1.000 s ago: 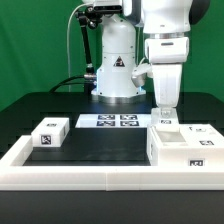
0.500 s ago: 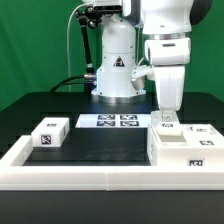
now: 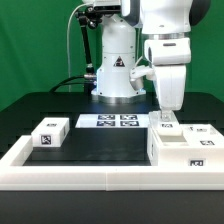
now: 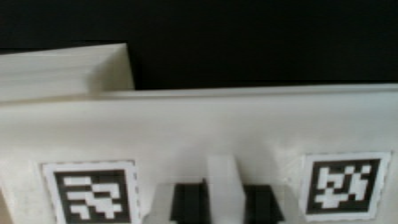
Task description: Assemble cabinet
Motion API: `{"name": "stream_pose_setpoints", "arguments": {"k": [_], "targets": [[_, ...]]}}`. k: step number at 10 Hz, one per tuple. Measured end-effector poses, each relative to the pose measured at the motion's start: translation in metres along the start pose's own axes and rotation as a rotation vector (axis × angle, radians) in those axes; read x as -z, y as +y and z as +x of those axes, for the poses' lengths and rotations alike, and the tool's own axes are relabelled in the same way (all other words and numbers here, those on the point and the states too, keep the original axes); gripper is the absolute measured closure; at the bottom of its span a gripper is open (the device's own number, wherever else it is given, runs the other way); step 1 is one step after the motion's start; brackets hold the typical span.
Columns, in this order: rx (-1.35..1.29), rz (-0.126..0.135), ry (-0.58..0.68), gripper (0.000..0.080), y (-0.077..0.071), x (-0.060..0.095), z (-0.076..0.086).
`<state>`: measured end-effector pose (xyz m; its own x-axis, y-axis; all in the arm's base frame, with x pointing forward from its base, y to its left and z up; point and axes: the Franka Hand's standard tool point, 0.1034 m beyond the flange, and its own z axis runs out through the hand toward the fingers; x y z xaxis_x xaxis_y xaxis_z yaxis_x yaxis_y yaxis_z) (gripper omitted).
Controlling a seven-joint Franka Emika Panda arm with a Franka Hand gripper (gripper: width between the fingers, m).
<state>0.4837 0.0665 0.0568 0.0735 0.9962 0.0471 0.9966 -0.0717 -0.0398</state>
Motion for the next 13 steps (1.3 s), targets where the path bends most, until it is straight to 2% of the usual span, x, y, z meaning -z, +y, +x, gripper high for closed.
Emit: {"name": "stream_pose_setpoints", "arguments": {"k": [2, 4, 8, 13], "targets": [[0.011, 0.0, 0.001, 0.0729, 0.001, -0.001, 0.0], [0.02, -0.018, 0.012, 0.0729, 0.02, 0.0, 0.001], [0.014, 0.003, 0.01, 0.0729, 0.058, 0.001, 0.001], [0.021, -0.002, 0.012, 0.0729, 0.059, 0.001, 0.0]]}}
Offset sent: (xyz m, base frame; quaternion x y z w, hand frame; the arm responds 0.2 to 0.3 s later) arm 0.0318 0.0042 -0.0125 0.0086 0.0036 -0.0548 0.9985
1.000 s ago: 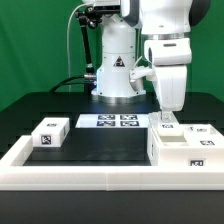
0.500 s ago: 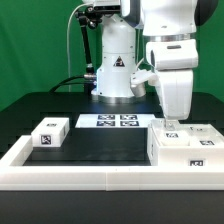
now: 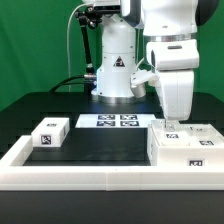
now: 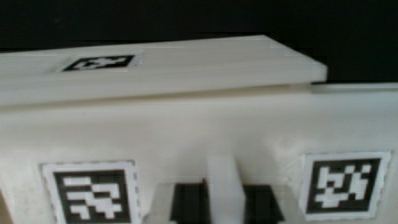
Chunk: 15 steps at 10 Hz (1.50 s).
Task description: Assemble cabinet
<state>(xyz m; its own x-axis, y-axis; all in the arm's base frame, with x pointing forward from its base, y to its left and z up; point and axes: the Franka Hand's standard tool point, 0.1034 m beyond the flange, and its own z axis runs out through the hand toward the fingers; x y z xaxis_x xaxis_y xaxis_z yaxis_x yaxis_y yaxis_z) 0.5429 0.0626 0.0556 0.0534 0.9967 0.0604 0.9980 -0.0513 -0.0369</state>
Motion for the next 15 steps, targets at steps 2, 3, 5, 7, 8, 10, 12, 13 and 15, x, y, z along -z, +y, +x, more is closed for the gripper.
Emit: {"name": "stream_pose_setpoints", "arguments": {"k": [2, 3, 5, 7, 8, 10, 12, 13, 15], "targets": [[0.02, -0.018, 0.008, 0.0729, 0.014, 0.001, -0.001], [0.03, -0.019, 0.011, 0.0729, 0.022, 0.002, -0.001], [0.058, -0.02, 0.016, 0.0729, 0.034, 0.002, -0.004], [0.059, -0.012, 0.015, 0.0729, 0.034, 0.001, -0.003], [0.059, -0.012, 0.014, 0.0729, 0.034, 0.002, -0.003], [0.059, -0.012, 0.014, 0.0729, 0.034, 0.001, -0.003], [0.059, -0.011, 0.014, 0.0492, 0.034, 0.001, -0.003], [0.059, -0.011, 0.014, 0.0355, 0.034, 0.001, -0.003], [0.058, -0.01, 0.014, 0.0179, 0.033, 0.001, -0.004]]}}
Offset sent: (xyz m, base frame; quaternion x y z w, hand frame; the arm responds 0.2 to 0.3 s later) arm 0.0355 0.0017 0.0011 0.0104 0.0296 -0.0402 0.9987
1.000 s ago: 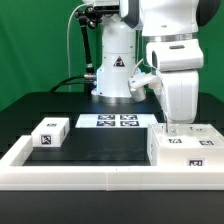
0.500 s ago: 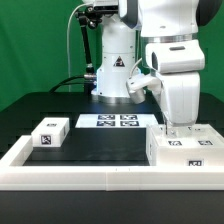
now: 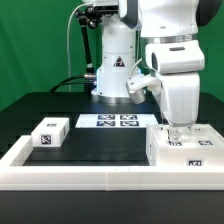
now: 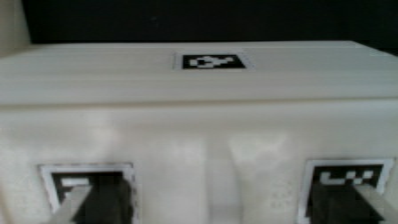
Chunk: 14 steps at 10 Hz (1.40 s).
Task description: Assemble cabinet
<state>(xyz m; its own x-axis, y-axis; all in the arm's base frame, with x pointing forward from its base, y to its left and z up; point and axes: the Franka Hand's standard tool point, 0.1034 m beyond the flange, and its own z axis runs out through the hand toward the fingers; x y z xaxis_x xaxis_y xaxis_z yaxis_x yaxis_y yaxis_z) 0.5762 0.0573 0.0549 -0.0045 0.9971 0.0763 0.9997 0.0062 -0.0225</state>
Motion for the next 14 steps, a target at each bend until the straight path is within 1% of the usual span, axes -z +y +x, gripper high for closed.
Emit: {"name": "stream_pose_setpoints", "arguments": {"k": [1, 2, 3, 6, 7, 8, 9, 10, 11, 14], "targets": [[0.0, 0.002, 0.0, 0.0042, -0.001, 0.0, 0.0], [0.001, 0.006, -0.001, 0.0042, -0.002, 0.0, 0.0], [0.001, 0.008, -0.002, 0.0013, -0.003, 0.0, 0.0], [0.0, 0.008, -0.003, 0.0004, -0.003, 0.001, 0.0], [-0.055, -0.006, -0.008, 0.0004, -0.006, 0.008, -0.001], [-0.099, -0.01, -0.017, 0.0004, -0.015, 0.016, 0.0], [-0.133, -0.015, -0.022, 0.0004, -0.022, 0.021, 0.0], [-0.211, -0.015, -0.029, 0.0004, -0.029, 0.024, 0.003], [-0.249, -0.028, -0.029, 0.0004, -0.034, 0.027, 0.005], [-0.275, -0.023, -0.028, 0.0004, -0.035, 0.024, 0.005]]}}
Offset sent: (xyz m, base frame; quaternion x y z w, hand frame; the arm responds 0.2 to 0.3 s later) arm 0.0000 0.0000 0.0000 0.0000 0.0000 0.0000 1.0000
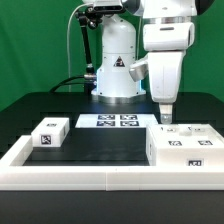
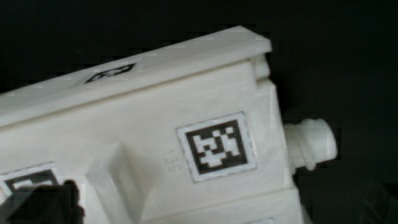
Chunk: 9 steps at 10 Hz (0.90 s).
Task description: Assemble cabinet
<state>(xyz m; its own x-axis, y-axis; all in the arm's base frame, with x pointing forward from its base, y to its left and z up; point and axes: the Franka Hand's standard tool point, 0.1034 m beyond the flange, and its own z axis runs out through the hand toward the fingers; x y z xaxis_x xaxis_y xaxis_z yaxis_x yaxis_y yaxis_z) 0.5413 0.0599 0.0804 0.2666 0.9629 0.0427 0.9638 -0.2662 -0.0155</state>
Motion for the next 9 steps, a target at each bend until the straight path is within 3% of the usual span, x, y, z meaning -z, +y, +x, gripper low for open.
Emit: {"name": "stream_pose_setpoints", "arguments": {"k": [4, 6, 9], "targets": [[-0.3, 0.001, 0.011, 0.0004, -0.001, 0.0, 0.001], [-0.635, -0.037, 0.048, 0.0004, -0.017, -0.003, -0.007], [-0.98, -0.024, 0.071, 0.0004, -0.033, -0.009, 0.004]]}}
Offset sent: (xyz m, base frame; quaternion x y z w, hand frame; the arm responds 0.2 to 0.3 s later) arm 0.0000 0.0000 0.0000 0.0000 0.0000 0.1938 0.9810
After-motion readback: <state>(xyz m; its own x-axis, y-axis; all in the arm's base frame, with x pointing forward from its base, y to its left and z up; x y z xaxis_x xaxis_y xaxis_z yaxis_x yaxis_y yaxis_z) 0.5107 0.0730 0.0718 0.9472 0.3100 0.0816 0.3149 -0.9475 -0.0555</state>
